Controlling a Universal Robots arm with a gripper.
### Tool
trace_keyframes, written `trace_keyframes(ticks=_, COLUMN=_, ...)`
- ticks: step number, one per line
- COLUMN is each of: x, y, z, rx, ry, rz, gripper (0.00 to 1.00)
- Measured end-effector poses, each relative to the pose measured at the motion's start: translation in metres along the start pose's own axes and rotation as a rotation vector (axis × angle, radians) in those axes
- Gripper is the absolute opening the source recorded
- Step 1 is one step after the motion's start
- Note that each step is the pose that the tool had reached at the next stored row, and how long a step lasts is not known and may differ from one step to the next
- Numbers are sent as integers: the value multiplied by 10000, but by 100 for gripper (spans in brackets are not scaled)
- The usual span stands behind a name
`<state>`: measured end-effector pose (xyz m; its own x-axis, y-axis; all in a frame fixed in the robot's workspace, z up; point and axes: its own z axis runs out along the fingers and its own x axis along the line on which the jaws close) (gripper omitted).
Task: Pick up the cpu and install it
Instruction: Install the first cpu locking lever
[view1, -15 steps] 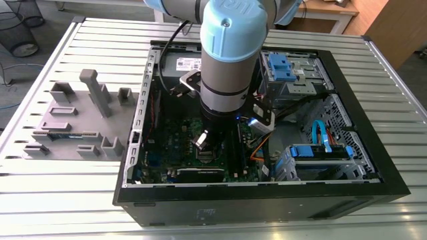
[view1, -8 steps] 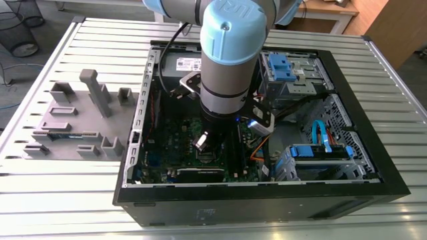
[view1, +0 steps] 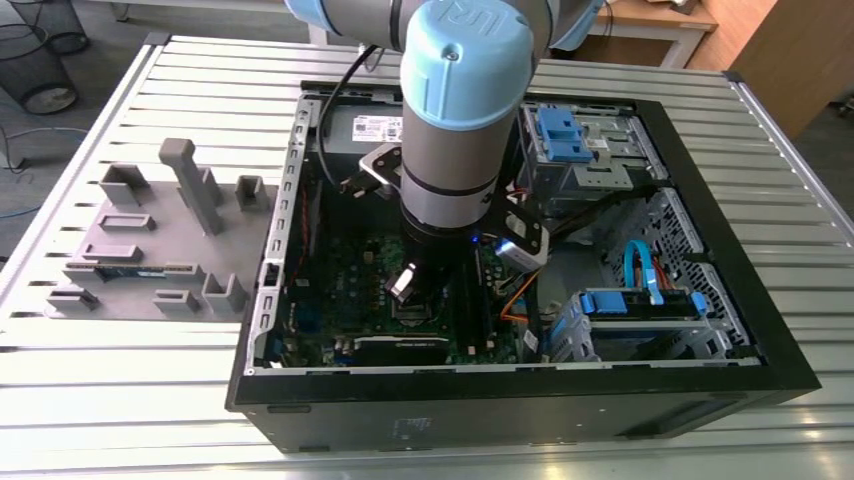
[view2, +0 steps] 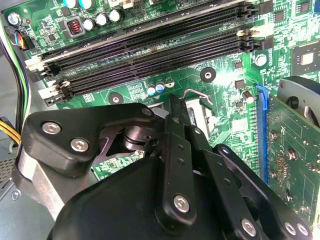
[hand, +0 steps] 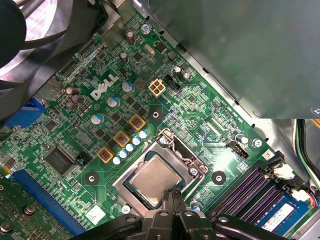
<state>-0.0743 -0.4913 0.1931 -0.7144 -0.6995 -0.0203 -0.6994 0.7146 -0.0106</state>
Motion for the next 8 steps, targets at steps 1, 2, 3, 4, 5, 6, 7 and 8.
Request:
trace_keyframes(ticks=1, x=0, y=0, z=-4, rx=0, ry=-1, rz=0, gripper=11)
trace_keyframes(ticks=2, x=0, y=0, z=-11, rx=-1, ry=-1, rz=1, gripper=11)
trace_keyframes(ticks=3, x=0, y=0, z=-20, rx=-1, ry=-2, rz=0, gripper=11)
trace_keyframes(ticks=4, x=-1, y=0, z=-30, rx=-1, ry=-2, rz=0, gripper=11)
trace_keyframes(ticks=5, x=-1, y=0, z=-40, rx=-1, ry=-1, rz=0, gripper=11)
trace_keyframes(ticks=6, x=-1, y=0, z=-48, rx=-1, ry=-1, rz=1, gripper=11)
trace_keyframes(ticks=7, x=-1, y=0, z=-54, rx=0, ry=0, rz=0, gripper=11)
trace_keyframes(ticks=8, x=-1, y=0, z=-53, rx=-1, ry=-1, rz=0, gripper=11)
